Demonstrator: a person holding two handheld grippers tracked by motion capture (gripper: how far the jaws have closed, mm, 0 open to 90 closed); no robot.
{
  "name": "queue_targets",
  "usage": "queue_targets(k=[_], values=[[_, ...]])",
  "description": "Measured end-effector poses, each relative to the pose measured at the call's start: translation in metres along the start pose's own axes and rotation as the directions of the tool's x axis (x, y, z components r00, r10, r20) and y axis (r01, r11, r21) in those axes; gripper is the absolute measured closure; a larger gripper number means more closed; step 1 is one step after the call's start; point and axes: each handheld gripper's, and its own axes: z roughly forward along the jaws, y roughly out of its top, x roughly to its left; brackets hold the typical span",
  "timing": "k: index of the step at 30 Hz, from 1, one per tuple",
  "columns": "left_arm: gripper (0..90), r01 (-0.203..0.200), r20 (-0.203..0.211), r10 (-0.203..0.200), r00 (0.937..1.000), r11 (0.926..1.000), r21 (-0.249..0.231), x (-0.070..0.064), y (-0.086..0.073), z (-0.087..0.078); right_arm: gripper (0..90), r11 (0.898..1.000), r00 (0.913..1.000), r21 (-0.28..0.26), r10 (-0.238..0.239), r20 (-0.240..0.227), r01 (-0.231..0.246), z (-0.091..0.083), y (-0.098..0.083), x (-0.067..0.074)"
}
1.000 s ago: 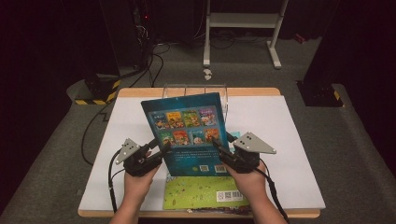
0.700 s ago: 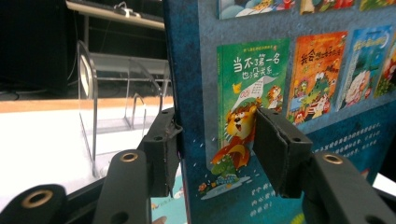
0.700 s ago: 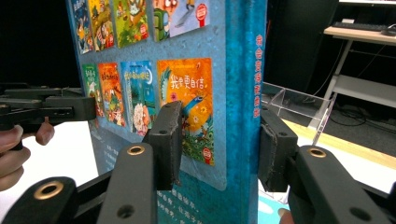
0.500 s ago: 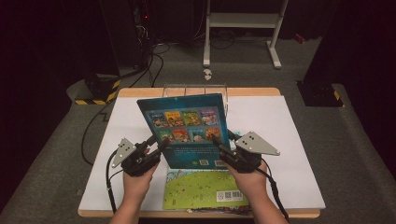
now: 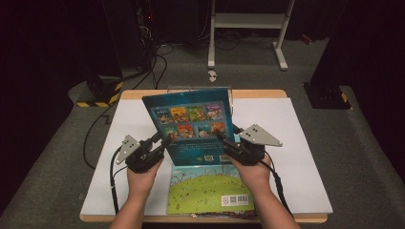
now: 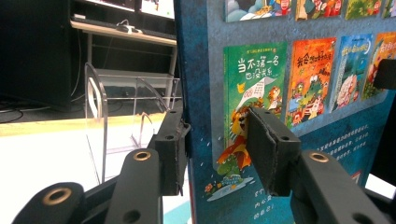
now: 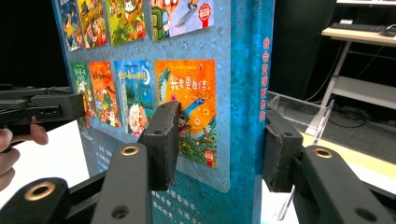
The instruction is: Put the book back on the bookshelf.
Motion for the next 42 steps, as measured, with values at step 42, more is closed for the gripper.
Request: queue_targets(k=[42], values=[[42.6,-0.041,-0.027,0.04,0.9988,0.999,-0.02,0.036,-0.01,-0.012,37.2,0.998,0.9941,0.011,-0.067,-0.085,0.068,0.022,-0.001,0.018]])
